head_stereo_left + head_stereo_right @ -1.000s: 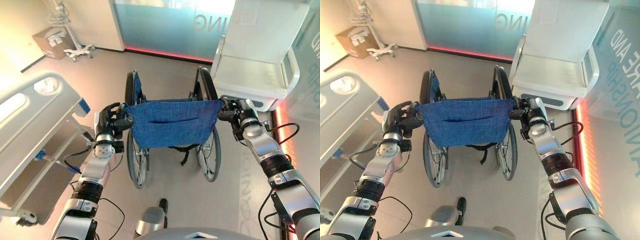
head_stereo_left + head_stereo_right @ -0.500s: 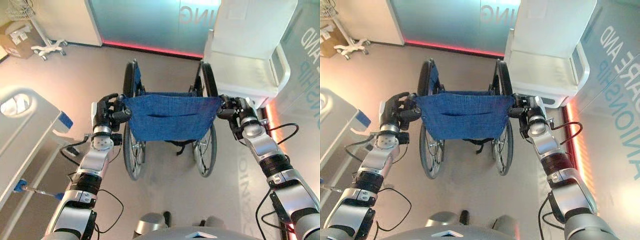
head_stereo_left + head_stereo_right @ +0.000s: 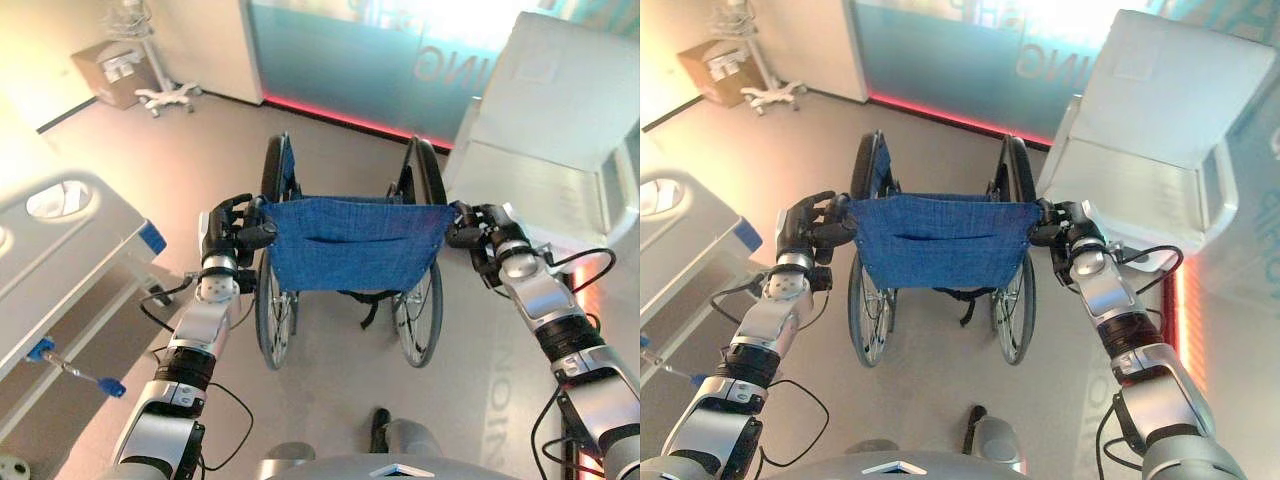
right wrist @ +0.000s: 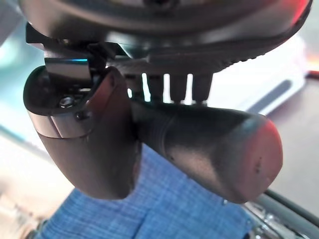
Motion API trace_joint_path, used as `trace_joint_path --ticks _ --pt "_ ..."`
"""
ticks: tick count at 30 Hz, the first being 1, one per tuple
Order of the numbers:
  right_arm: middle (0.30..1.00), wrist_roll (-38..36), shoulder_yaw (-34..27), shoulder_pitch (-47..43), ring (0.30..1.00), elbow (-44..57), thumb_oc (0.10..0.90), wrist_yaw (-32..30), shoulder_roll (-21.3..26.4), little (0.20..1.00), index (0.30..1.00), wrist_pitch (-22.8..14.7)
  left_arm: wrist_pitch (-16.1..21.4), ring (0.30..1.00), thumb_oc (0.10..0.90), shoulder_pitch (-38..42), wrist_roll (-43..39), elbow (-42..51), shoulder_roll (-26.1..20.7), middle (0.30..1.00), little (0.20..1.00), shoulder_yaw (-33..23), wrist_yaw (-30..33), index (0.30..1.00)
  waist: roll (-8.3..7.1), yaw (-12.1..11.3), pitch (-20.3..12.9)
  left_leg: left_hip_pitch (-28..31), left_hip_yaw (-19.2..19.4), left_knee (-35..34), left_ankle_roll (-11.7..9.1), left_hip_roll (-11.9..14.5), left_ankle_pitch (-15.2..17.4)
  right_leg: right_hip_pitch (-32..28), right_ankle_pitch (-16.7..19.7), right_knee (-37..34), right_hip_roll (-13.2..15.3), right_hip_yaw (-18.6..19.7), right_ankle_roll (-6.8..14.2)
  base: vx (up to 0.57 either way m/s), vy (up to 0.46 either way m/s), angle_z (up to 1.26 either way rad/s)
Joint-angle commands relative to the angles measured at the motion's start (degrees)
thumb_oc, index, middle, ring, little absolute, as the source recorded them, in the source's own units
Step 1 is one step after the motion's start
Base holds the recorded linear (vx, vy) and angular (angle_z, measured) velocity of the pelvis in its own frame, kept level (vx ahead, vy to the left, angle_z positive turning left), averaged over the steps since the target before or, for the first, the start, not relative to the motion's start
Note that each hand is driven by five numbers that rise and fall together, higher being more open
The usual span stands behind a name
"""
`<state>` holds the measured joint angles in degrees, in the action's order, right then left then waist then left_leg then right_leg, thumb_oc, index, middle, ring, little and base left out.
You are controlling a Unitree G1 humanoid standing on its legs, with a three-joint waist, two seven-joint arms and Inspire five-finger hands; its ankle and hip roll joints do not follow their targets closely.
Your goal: Push the wheelchair next to the bed
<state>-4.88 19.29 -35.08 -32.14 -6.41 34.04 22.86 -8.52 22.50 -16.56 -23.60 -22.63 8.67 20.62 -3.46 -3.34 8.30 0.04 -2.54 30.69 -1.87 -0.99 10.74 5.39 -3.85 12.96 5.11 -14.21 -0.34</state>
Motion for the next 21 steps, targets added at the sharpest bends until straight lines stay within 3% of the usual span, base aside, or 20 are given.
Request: trace_joint_path --ticks 1,4,5,7,9,10,11,14,20,21 --pt "0.3 0.6 3.7 0.9 0.3 -0.7 0.4 7.7 5.7 0.3 0.3 -6.8 1.9 0.3 0.4 -3.6 1.2 0.5 -4.2 0.3 0.3 2.6 -5.2 0.3 -1.96 -2.7 1.4 -8.1 4.1 8.5 -1.4 4.6 -14.6 -7.4 1.2 -3.9 -0.1 -1.0 0.4 0.37 -0.262 0.56" --pt "0.3 1.9 4.5 -0.2 0.3 -3.0 0.4 7.4 4.6 0.3 0.3 -8.1 4.2 0.3 0.4 -4.9 1.2 -0.1 -3.7 0.3 0.3 2.1 -5.0 0.3 -0.57 -4.3 3.2 -7.6 6.0 -2.3 -0.5 1.7 -12.8 -10.7 0.0 -4.6 -1.7 -0.5 1.1 0.32 -0.029 0.12" --pt "0.3 2.5 4.5 -0.6 0.3 -4.1 0.4 6.3 3.4 0.3 0.3 -7.9 4.4 0.3 0.4 -5.2 1.6 0.5 -3.3 0.3 0.3 2.0 -5.3 0.3 0.84 -5.1 3.2 -8.6 8.0 -11.3 -1.0 1.7 -15.0 -12.3 -1.0 -5.2 -3.3 -1.0 1.0 0.38 0.02 -0.1" --pt "0.3 2.7 4.7 -0.6 0.3 -4.8 0.4 5.1 2.4 0.3 0.3 -7.5 4.3 0.3 0.4 -5.5 2.3 1.1 -3.0 0.3 0.3 2.0 -5.6 0.3 1.93 -6.4 3.3 -10.1 8.3 -18.8 -2.0 1.4 -18.3 -14.0 -1.8 -5.7 -4.6 -1.2 1.1 0.41 0.007 0.07" --pt "0.3 3.1 4.2 -0.4 0.3 -5.5 0.4 5.2 2.3 0.3 0.3 -8.0 4.4 0.3 0.4 -7.3 3.8 2.9 -3.3 0.3 0.3 1.1 -6.9 0.3 2.6 -8.6 2.9 -12.0 6.3 -26.5 -2.7 0.8 -22.1 -16.7 -3.2 -6.4 -5.7 -0.4 1.3 0.41 0.0 0.05" --pt "0.3 3.2 4.2 -0.4 0.3 -5.5 0.4 5.4 2.3 0.3 0.3 -8.1 4.5 0.3 0.4 -7.5 3.9 3.1 -3.4 0.3 0.3 0.9 -7.0 0.3 2.55 -8.8 2.8 -12.0 6.2 -26.7 -2.7 0.7 -22.2 -16.8 -3.4 -6.5 -5.6 -0.4 1.3 0.39 0.032 -0.2" --pt "0.3 3.2 3.9 -0.4 0.3 -6.0 0.4 6.1 2.4 0.3 0.3 -9.6 3.9 0.3 0.4 -8.7 3.8 4.5 -3.9 0.3 0.3 -0.3 -7.5 0.3 2.08 -9.3 2.1 -10.5 5.5 -25.6 -1.3 -0.7 -18.6 -16.5 -3.9 -5.8 -4.8 -0.3 1.8 0.3 0.044 -0.19" --pt "0.3 5.1 3.2 1.4 0.3 -4.9 0.4 6.5 2.1 0.3 0.3 -10.4 4.2 0.3 0.4 -9.5 4.4 4.4 -4.4 0.3 0.3 -0.7 -8.3 0.3 1.27 -9.6 1.2 -9.1 6.3 -21.8 0.7 -1.6 -13.3 -16.9 -4.5 -4.4 -2.4 -1.8 2.9 0.39 0.069 -0.25" --pt "0.3 4.5 2.6 0.0 0.3 -7.0 0.4 6.9 1.3 0.3 0.3 -10.9 3.0 0.3 0.4 -8.3 4.1 4.5 -5.4 0.3 0.3 -0.3 -8.0 0.3 0.35 -11.1 -0.4 -7.7 6.2 -21.9 2.6 -2.7 -11.4 -17.5 -4.1 -1.7 0.9 -4.0 5.1 0.33 0.077 -0.03" --pt "0.3 5.0 2.1 -0.1 0.3 -7.8 0.4 7.3 1.2 0.3 0.3 -12.0 2.6 0.3 0.4 -8.2 4.3 4.9 -5.7 0.3 0.3 -0.3 -8.2 0.3 -0.15 -11.9 -0.7 -7.9 6.1 -22.1 3.8 -3.6 -11.0 -18.0 -2.8 3.1 2.1 -4.0 6.2 0.23 0.089 -0.18"
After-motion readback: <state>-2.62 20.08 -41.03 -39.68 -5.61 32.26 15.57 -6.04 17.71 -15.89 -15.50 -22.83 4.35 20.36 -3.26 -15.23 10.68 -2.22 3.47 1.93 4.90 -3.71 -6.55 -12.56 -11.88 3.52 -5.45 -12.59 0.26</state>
